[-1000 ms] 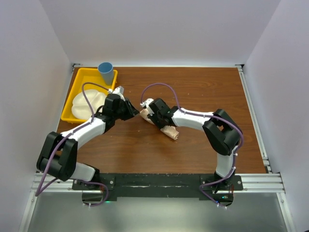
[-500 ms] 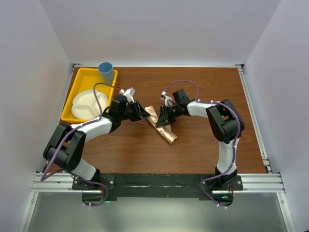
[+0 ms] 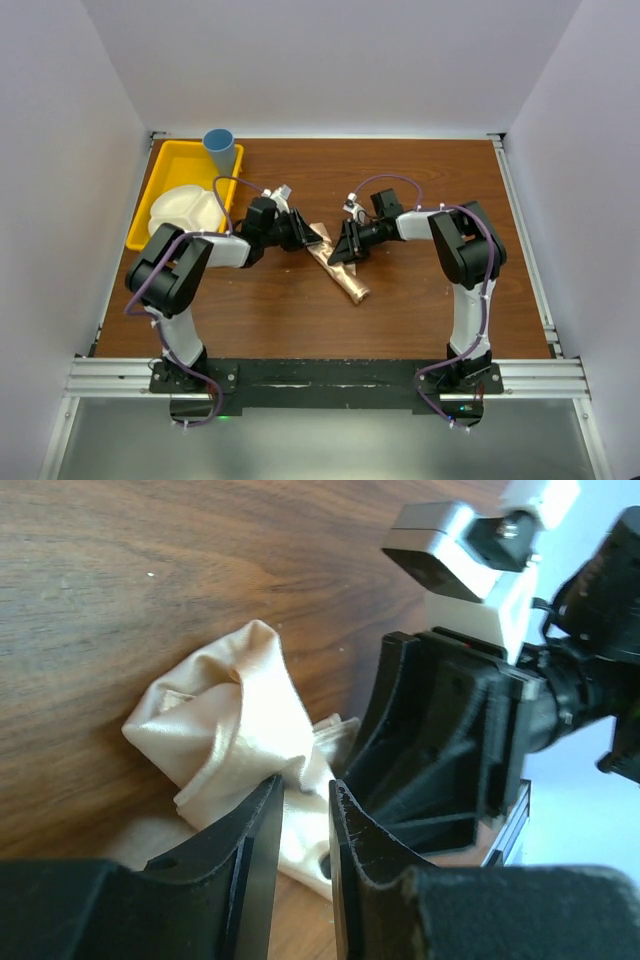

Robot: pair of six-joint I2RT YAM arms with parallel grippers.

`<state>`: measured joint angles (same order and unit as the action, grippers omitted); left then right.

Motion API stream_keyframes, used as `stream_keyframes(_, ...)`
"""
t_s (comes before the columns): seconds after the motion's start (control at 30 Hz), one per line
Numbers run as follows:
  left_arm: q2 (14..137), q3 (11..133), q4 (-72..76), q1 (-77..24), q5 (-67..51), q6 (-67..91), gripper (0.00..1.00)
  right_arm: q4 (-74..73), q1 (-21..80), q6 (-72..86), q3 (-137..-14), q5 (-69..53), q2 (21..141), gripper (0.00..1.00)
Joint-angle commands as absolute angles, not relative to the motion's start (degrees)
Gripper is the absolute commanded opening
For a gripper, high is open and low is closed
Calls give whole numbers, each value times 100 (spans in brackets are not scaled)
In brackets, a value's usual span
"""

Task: Fold the napkin, place the utensils inside, and roll it up
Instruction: Roll the napkin with the utensil

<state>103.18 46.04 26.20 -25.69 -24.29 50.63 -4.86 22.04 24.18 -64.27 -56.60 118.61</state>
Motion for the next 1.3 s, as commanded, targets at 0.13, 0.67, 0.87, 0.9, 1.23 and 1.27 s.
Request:
stream_keyframes(0.13,10626,4834,2804,-2593,-2118,5124,29,-1695,2215,1540,-6530,-4264,11225,47)
stream_keyframes(0.67,10390,5054,2566,-2593,-2153,5133,29,-2444,2654,1072,-5810,-2417,9651,54)
stream_keyframes(0.87,10003,5168,2409,-2619,-2311,5168,31,-2451,2935,1143,-5669,-2084,9168,54)
stream_keyframes(0.9,9941,5168,2391,-2628,-2303,5177,30,-2487,2979,1116,-5686,-2005,9045,54)
stream_keyframes(1.23,10335,5449,2601,-2663,-2329,5238,30,-2629,3428,1301,-5792,-1573,8912,56)
stream_keyframes(1.27,10519,5528,2628,-2654,-2329,5221,30,-2576,3436,1309,-5688,-1556,8947,56)
